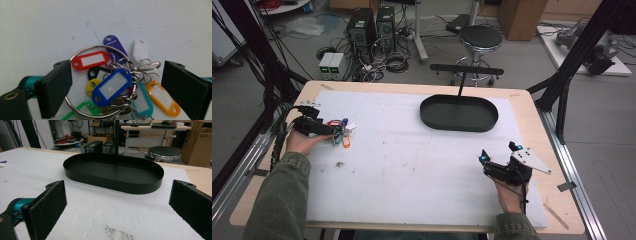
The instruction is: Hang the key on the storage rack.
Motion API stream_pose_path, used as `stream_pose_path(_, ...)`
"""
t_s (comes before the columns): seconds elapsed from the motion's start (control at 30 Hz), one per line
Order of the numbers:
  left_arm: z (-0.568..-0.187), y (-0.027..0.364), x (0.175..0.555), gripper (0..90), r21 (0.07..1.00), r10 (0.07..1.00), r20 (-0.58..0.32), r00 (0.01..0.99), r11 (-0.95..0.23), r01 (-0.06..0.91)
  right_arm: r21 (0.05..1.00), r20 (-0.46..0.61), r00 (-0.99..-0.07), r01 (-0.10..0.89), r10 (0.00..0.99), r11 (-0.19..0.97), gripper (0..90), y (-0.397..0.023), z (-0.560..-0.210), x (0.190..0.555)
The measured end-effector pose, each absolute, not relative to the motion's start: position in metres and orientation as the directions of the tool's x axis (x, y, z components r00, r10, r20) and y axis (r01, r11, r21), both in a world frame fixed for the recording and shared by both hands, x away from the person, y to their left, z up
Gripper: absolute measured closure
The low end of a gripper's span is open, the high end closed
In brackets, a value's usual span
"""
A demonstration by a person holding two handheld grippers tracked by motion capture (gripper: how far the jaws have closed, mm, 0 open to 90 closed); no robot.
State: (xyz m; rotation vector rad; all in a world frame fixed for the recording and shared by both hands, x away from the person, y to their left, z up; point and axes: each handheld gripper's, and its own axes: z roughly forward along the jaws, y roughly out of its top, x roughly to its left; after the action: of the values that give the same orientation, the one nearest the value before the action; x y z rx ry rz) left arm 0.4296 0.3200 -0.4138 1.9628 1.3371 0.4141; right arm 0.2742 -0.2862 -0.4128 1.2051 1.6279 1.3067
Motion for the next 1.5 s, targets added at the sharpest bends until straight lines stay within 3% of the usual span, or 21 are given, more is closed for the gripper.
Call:
stream_pose_path(0.13,-0.415,0.320,0.431,17.2,0.707,0.901,-0.121,0.416,-0.216,0.673,0.972,0.026,-0.307,0.230,0.951,0.048,0.4,-0.286,-0.413,0.274)
stream_pose_path(0.2,-0.416,0.321,0.431,25.1,0.708,0.903,-0.115,0.413,-0.217,0.672,0.972,0.025,-0.308,0.230,0.951,0.049,0.4,-0.286,-0.413,0.274)
stream_pose_path(0.67,-0.422,0.322,0.433,36.7,0.686,0.903,-0.122,0.412,-0.223,0.693,0.973,0.019,-0.305,0.225,0.952,0.053,0.4,-0.287,-0.413,0.274)
stream_pose_path(0.8,-0.423,0.323,0.434,43.7,0.684,0.903,-0.127,0.410,-0.219,0.696,0.971,0.022,-0.302,0.232,0.953,0.051,0.4,-0.287,-0.413,0.274)
stream_pose_path(0.93,-0.425,0.324,0.436,68.0,0.678,0.887,-0.165,0.430,-0.215,0.703,0.971,0.018,-0.300,0.233,0.954,0.054,0.4,-0.288,-0.413,0.275)
stream_pose_path(1.1,-0.423,0.323,0.436,82.9,0.680,0.879,-0.180,0.442,-0.213,0.702,0.970,0.024,-0.297,0.236,0.955,0.049,0.4,-0.288,-0.413,0.274)
stream_pose_path(1.5,-0.418,0.331,0.433,86.1,0.691,0.885,-0.163,0.437,-0.214,0.691,0.971,0.021,-0.299,0.234,0.954,0.052,0.4,-0.287,-0.413,0.274)
